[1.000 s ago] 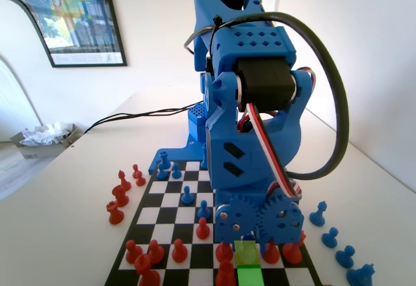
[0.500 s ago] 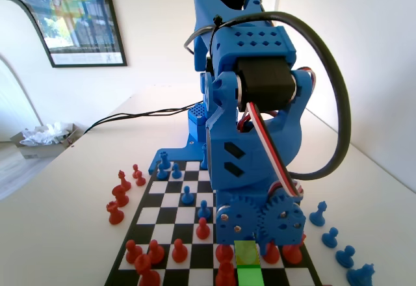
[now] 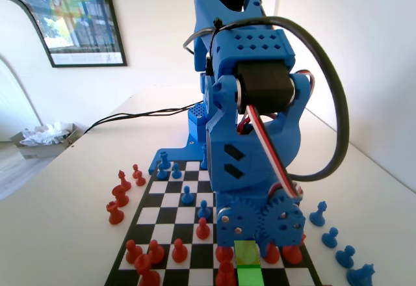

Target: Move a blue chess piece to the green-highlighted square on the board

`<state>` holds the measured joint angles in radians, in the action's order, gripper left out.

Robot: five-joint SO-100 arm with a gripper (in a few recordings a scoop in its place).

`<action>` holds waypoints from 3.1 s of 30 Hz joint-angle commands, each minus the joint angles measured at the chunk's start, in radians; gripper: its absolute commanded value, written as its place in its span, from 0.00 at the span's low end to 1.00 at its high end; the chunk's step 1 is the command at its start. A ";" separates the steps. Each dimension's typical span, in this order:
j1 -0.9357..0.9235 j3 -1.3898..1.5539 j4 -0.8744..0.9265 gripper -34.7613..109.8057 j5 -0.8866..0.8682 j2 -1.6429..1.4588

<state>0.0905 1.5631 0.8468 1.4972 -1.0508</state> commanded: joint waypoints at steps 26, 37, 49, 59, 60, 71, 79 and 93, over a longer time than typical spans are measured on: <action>0.026 -0.141 0.140 0.25 -0.044 -0.048; 0.026 -0.353 0.233 0.25 -0.092 0.012; 0.017 -0.439 0.259 0.25 -0.089 0.101; 0.021 -0.374 0.230 0.25 -0.077 0.103; 0.023 -0.371 0.230 0.25 -0.075 0.103; 0.025 -0.342 0.207 0.25 -0.071 0.117; 0.028 -0.328 0.198 0.25 -0.066 0.124; 0.025 -0.327 0.187 0.32 -0.063 0.124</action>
<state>0.0951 1.2517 1.0324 1.4266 -0.8912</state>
